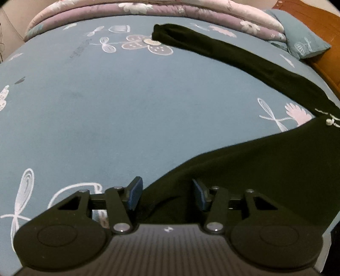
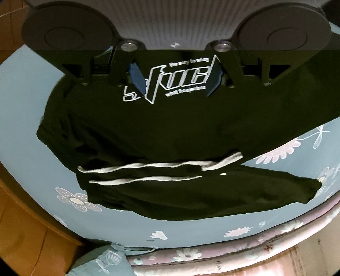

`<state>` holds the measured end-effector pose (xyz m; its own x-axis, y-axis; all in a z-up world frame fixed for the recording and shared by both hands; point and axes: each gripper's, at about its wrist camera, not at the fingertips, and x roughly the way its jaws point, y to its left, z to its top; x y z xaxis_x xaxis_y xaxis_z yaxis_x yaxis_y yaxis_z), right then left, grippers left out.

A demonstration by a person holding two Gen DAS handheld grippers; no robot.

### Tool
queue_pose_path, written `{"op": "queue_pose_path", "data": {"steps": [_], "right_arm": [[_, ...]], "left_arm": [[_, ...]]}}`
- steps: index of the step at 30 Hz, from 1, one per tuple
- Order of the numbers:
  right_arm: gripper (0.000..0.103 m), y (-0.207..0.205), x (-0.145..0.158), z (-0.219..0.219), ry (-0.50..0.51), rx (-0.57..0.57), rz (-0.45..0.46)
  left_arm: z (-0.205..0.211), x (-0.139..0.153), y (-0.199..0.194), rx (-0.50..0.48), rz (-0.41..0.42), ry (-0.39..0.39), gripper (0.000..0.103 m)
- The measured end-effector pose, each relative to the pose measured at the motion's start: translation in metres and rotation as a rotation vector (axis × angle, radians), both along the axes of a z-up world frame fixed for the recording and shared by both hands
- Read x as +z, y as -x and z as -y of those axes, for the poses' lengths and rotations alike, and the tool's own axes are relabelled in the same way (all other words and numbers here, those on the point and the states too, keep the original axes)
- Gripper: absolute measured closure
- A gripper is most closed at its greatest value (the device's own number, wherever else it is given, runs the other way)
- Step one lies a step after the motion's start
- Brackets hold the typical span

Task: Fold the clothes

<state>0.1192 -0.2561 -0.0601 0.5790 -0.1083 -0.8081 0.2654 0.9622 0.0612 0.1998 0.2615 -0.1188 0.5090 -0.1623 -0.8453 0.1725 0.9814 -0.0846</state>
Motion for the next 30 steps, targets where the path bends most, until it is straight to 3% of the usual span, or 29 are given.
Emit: {"op": "queue_pose_path", "data": {"steps": [1, 2, 5, 7, 9, 11, 15, 19, 20, 25, 30], "right_arm": [[0.036, 0.0, 0.001, -0.001, 0.003, 0.001, 0.002], [0.036, 0.001, 0.002, 0.0, 0.006, -0.001, 0.004], [0.036, 0.001, 0.002, 0.002, 0.011, -0.014, 0.001], [0.036, 0.002, 0.0, 0.004, 0.007, -0.023, -0.002], [0.036, 0.002, -0.002, 0.006, 0.004, -0.021, -0.006], [0.036, 0.002, -0.003, 0.006, 0.001, -0.02, -0.007], [0.036, 0.001, -0.007, 0.009, -0.021, -0.021, -0.001], [0.036, -0.001, -0.012, 0.018, -0.036, -0.034, -0.003], [0.036, -0.001, -0.014, 0.021, -0.043, -0.041, -0.003], [0.036, -0.002, -0.023, 0.036, -0.102, -0.068, 0.001], [0.036, 0.003, -0.027, 0.044, -0.142, -0.055, 0.022]], "left_arm": [[0.005, 0.0, 0.001, -0.011, -0.004, -0.024, 0.082], [0.009, 0.001, 0.004, -0.01, -0.002, -0.042, 0.089], [0.009, 0.008, 0.017, 0.058, 0.008, -0.046, 0.096], [0.009, 0.015, 0.026, 0.093, 0.032, -0.091, 0.102], [0.002, 0.018, 0.029, 0.128, 0.038, -0.101, 0.102], [-0.003, 0.02, 0.03, 0.136, 0.043, -0.082, 0.095], [0.005, 0.034, 0.028, 0.141, 0.065, -0.088, 0.091], [0.023, 0.056, 0.021, 0.133, 0.118, -0.086, 0.07], [0.032, 0.062, 0.018, 0.112, 0.128, -0.079, 0.066], [0.108, 0.077, -0.009, -0.086, 0.156, -0.023, 0.064], [0.216, 0.074, -0.051, -0.285, 0.123, 0.147, 0.058]]}}
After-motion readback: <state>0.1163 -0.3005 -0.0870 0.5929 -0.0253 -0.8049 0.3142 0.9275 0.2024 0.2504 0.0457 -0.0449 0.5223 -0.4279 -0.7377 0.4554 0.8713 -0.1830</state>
